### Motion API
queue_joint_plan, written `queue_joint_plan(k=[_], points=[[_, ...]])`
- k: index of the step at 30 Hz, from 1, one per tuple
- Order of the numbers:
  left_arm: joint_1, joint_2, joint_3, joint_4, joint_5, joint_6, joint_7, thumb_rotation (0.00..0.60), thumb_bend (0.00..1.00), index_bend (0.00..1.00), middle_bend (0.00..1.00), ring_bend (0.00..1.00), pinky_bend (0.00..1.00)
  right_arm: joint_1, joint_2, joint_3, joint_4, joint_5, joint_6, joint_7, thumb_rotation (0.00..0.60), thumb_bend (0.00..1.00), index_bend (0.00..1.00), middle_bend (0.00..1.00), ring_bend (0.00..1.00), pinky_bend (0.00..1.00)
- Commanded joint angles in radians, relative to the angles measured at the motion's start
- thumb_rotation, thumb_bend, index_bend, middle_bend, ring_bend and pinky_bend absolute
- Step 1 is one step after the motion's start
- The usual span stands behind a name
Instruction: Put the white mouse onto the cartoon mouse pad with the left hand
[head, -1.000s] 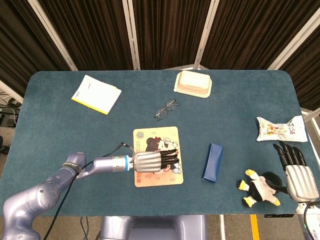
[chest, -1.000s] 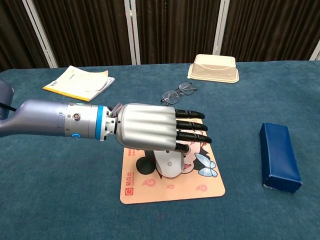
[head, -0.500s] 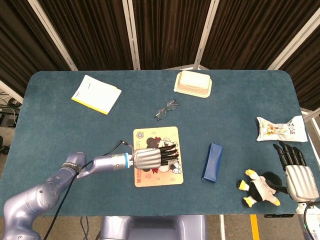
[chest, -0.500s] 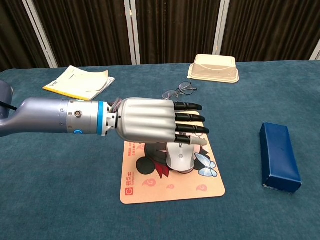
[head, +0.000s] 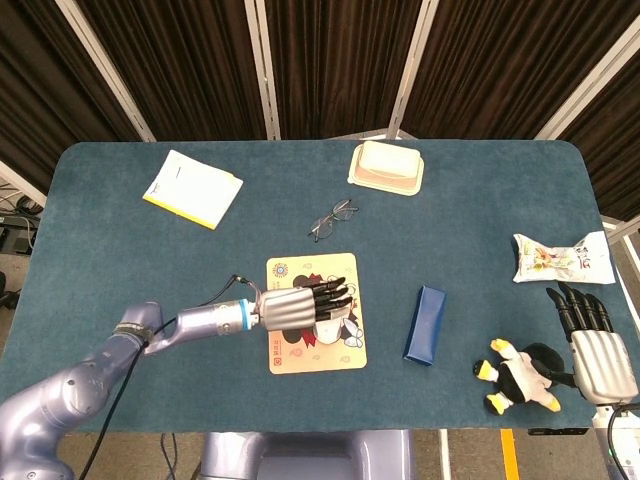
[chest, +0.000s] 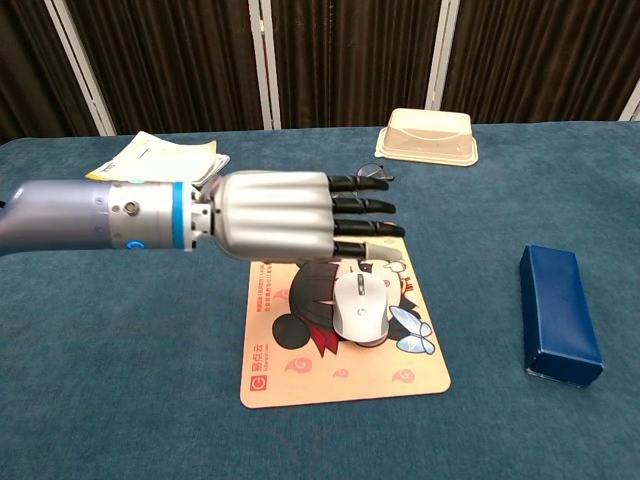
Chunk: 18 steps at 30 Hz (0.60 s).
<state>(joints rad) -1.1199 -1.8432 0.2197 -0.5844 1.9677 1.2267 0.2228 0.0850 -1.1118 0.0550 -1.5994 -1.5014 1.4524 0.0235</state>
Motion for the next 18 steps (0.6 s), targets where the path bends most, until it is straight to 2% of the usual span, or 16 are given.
queue_joint_plan(k=[1,3,6,12,14,18], points=[[0.036,0.096,-0.02,-0.111,-0.03,0.041,0.049,0.6,0.42,0.0,0.0,0.0,0.0,0.0,0.0,0.0,0.0,0.0,0.001,-0.001,0.6,0.06,0.0,0.0,0.0,0.0],[0.08,0.181,-0.038,-0.212,-0.069,0.067,0.092,0.6,0.42,0.0,0.0,0.0,0.0,-0.001,-0.001,0.0,0.001,-0.002,0.002,-0.001,0.6,0.06,0.0,0.0,0.0,0.0],[0.143,0.317,-0.055,-0.437,-0.129,0.063,0.219,0.6,0.39,0.0,0.0,0.0,0.0,-0.002,-0.002,-0.001,0.001,-0.003,0.005,-0.003,0.6,0.06,0.0,0.0,0.0,0.0],[0.279,0.494,-0.086,-0.788,-0.308,0.037,0.416,0.6,0.33,0.0,0.0,0.0,0.0,-0.004,-0.004,-0.001,0.003,-0.006,0.01,-0.005,0.6,0.06,0.0,0.0,0.0,0.0],[0.333,0.529,-0.088,-0.87,-0.354,0.065,0.436,0.6,0.32,0.0,0.0,0.0,0.0,-0.005,-0.005,-0.001,0.004,-0.006,0.012,-0.006,0.6,0.06,0.0,0.0,0.0,0.0],[0.431,0.573,-0.083,-0.95,-0.406,0.14,0.442,0.6,0.29,0.0,0.0,0.0,0.0,-0.006,-0.007,-0.002,0.007,-0.009,0.016,-0.006,0.6,0.06,0.0,0.0,0.0,0.0]])
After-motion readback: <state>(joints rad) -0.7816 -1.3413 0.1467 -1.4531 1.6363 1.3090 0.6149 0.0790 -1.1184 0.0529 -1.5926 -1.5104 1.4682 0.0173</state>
